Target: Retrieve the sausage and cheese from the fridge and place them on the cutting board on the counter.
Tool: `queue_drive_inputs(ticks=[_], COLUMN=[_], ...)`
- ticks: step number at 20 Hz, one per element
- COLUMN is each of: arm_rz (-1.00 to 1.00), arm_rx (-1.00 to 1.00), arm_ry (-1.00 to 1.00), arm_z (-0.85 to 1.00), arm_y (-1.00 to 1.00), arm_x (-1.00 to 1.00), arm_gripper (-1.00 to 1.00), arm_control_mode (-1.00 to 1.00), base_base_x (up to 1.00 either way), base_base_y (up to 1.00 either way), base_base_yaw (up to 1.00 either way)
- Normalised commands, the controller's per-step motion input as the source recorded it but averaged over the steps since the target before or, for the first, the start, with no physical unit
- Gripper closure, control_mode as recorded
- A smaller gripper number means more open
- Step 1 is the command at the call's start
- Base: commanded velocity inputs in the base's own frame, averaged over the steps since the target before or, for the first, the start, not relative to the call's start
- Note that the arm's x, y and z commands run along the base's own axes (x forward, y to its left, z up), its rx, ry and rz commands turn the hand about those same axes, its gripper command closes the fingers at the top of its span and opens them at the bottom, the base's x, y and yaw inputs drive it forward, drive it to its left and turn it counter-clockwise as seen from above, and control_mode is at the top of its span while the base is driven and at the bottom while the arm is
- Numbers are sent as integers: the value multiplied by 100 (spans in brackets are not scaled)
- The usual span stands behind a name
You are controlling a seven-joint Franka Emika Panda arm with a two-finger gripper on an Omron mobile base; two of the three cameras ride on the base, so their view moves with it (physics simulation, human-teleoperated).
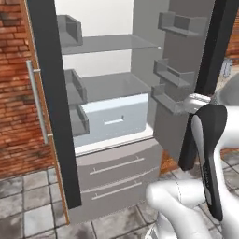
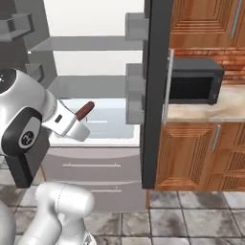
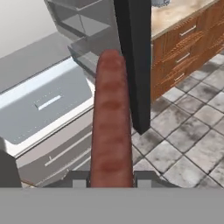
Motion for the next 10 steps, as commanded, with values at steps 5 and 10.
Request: queue_drive_inputs(ticks=[5,10], arm_rz=[0,0], arm_rx=[0,0], arm_ry=[0,0], arm_z=[0,0], arm_y=[0,0], arm_x=[0,0], arm_gripper=[100,100], arm_control_mode=[100,100], base_base_x=[-39,-23], base_base_y=[-3,0], base_base_yaw=[-61,-68])
